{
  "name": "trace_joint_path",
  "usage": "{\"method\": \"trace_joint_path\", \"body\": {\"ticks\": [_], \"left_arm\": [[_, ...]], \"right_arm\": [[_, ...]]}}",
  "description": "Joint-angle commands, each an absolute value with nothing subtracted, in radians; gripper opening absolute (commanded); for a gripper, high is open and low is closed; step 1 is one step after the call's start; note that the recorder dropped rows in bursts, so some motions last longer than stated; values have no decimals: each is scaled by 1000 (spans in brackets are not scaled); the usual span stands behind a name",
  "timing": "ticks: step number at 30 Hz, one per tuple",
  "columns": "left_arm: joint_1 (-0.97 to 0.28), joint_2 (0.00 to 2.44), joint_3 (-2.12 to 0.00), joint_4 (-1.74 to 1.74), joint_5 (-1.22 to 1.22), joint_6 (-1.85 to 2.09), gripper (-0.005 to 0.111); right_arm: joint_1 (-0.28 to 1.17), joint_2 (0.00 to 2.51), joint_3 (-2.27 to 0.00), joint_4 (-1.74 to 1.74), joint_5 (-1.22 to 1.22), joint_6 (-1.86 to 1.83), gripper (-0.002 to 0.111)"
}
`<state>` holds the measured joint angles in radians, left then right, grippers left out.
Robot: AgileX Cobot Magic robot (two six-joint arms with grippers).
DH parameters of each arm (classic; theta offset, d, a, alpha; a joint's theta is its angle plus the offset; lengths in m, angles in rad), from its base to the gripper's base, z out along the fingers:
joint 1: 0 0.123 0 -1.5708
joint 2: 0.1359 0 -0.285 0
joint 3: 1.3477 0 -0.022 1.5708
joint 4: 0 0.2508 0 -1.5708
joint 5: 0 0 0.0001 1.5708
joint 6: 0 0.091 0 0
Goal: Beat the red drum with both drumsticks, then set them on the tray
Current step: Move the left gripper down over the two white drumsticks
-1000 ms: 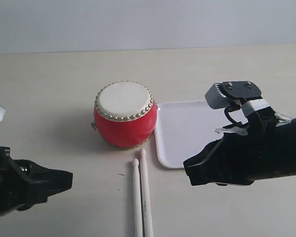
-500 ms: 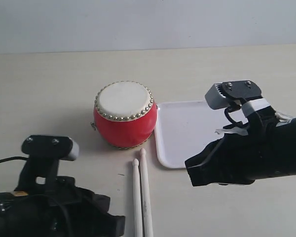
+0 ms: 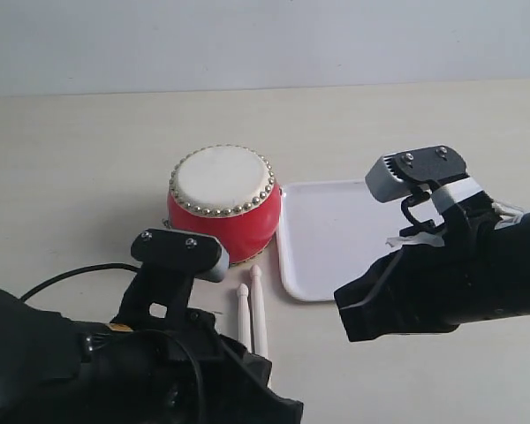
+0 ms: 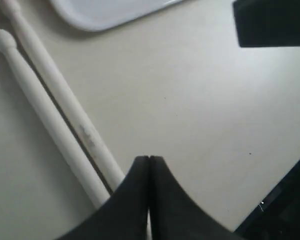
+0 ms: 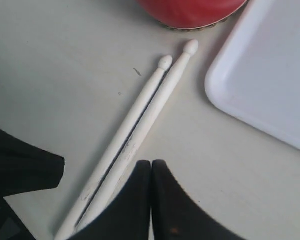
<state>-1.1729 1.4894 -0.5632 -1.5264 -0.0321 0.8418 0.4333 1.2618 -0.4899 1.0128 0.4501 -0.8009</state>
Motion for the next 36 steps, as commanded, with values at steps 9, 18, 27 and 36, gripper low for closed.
{"method": "trace_joint_path", "body": {"ticks": [9,18,27,36], "left_arm": [[-821,1605,-656,-1386,248,832,0],[-709,1624,-781,-453,661,-19,0],[-732,1630,-784,-446,610,-13,0],[-732,1630,-784,-508,580,17,24]], "right_arm": [[435,1261,-496,988,485,-810,0],[435,1261,-496,988,481,-810,0],[435,1261,-496,988,498,-810,0],[435,1261,-496,983,459,-810,0]]}}
